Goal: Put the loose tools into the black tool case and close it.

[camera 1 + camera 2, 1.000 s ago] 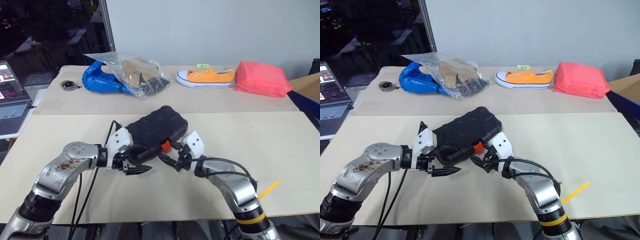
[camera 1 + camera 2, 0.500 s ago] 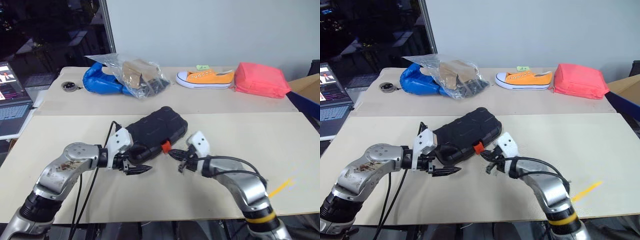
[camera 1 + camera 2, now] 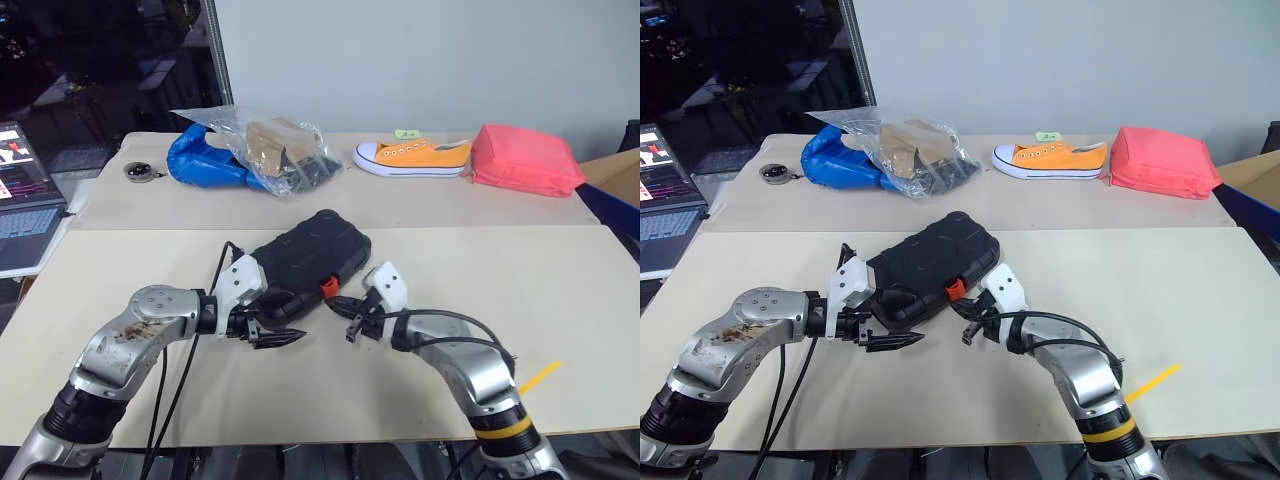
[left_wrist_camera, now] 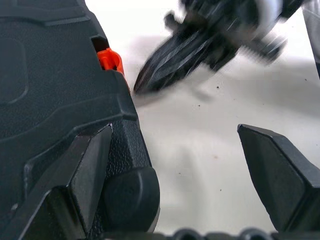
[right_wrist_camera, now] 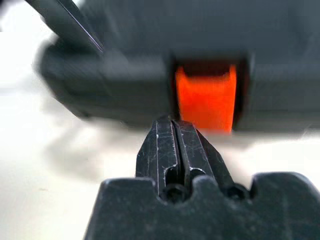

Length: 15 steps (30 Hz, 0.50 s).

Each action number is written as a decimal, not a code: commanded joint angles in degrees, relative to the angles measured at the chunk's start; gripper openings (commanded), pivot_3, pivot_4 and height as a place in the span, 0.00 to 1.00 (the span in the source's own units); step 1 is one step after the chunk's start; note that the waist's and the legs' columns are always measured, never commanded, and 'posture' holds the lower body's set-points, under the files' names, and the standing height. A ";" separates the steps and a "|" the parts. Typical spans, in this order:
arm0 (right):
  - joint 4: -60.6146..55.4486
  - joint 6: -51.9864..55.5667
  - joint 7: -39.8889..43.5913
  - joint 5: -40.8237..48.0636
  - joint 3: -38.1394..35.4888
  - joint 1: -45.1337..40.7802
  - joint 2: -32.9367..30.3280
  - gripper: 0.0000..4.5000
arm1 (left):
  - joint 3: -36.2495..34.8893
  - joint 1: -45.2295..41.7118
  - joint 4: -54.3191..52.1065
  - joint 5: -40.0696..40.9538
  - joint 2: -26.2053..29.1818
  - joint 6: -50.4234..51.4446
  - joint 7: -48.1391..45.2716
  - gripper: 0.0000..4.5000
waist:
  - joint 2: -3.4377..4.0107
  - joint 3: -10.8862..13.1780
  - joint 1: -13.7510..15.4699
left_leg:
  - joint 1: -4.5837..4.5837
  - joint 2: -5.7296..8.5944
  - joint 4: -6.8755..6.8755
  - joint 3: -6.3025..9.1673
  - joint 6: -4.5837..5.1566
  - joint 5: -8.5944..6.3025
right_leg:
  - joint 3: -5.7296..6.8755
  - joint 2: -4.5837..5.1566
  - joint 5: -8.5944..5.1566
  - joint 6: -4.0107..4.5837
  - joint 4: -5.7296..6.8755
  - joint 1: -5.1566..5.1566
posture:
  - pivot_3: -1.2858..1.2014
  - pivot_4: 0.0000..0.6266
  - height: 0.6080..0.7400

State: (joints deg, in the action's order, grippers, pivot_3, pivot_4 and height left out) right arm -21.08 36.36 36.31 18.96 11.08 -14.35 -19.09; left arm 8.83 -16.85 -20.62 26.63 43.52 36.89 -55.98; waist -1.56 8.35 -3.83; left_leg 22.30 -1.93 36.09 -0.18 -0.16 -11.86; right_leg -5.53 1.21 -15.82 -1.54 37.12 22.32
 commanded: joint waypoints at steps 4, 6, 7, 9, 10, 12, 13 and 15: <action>3.37 -4.00 -4.68 -1.77 -1.65 -4.08 3.51 0.01 | 2.27 2.28 1.89 -1.43 0.22 0.81 -0.37 0.95 | 0.00 0.00 -0.20 | -0.04 -0.01 0.00 -0.01 0.00 0.00 | -0.02 -0.01 0.00 0.01 0.01 -0.01 | 0.52 0.24 1.00; 6.41 -4.85 -5.61 -3.15 -1.12 -5.42 4.33 0.01 | 2.24 2.27 1.99 -1.51 0.20 0.71 -0.31 0.95 | 0.00 0.00 -0.13 | -0.06 0.00 0.01 -0.02 0.00 0.00 | -0.04 -0.01 0.01 0.01 0.01 -0.01 | 0.52 0.24 1.00; 7.61 -4.93 -5.84 -3.75 -0.85 -5.79 4.37 0.01 | 2.22 2.27 2.02 -1.53 0.20 0.65 -0.26 0.95 | 0.00 0.00 -0.10 | -0.05 0.01 0.01 -0.03 0.00 0.00 | -0.03 -0.01 0.01 0.01 0.01 0.00 | 0.52 0.24 1.00; 10.24 -5.41 -6.54 -5.60 -0.05 -6.12 4.14 0.01 | 2.08 2.36 2.08 -1.54 0.26 0.52 -0.18 0.95 | 0.01 -0.01 0.01 | -0.02 0.01 0.00 -0.03 0.00 0.00 | -0.03 0.00 0.00 0.01 0.00 0.01 | 0.52 0.24 1.00; 11.35 -5.64 -6.65 -6.43 0.44 -6.11 3.93 0.01 | 2.04 2.42 2.08 -1.55 0.29 0.49 -0.13 0.95 | 0.03 -0.07 0.00 | -0.01 0.03 -0.04 -0.03 0.00 0.00 | -0.03 0.02 0.00 0.02 -0.01 0.01 | 0.52 0.24 1.00; 12.38 -4.94 -5.35 -7.93 2.78 -5.28 2.36 0.01 | 1.89 2.68 1.84 -1.48 0.28 0.56 0.05 0.95 | 0.02 -0.14 -0.04 | -0.03 0.03 -0.07 -0.03 0.00 0.00 | -0.03 0.04 0.03 0.06 -0.02 0.00 | 0.52 0.24 1.00; 12.43 -4.48 -4.91 -8.11 3.46 -4.91 1.91 0.01 | 1.86 2.77 1.76 -1.46 0.26 0.58 0.14 0.95 | 0.01 -0.23 -0.07 | -0.05 0.03 -0.07 -0.03 0.00 0.00 | -0.04 0.05 0.02 0.05 -0.02 -0.02 | 0.52 0.24 1.00; 12.41 -4.66 -4.53 -8.53 4.22 -4.52 1.47 0.01 | 1.82 2.88 1.68 -1.43 0.19 0.60 0.31 0.95 | -0.03 -0.34 -0.14 | -0.16 0.02 -0.07 -0.03 0.00 0.00 | -0.04 0.05 -0.01 0.00 -0.01 -0.11 | 0.52 0.24 1.00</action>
State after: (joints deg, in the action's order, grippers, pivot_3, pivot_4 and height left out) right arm -10.76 30.32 31.38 12.22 13.31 -20.68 -16.61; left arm 8.76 -15.79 -20.44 26.42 43.46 35.99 -55.29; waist -1.59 8.01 -3.97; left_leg 22.10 -1.92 36.02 -0.21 -0.16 -11.87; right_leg -5.57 1.25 -15.83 -1.55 37.11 22.18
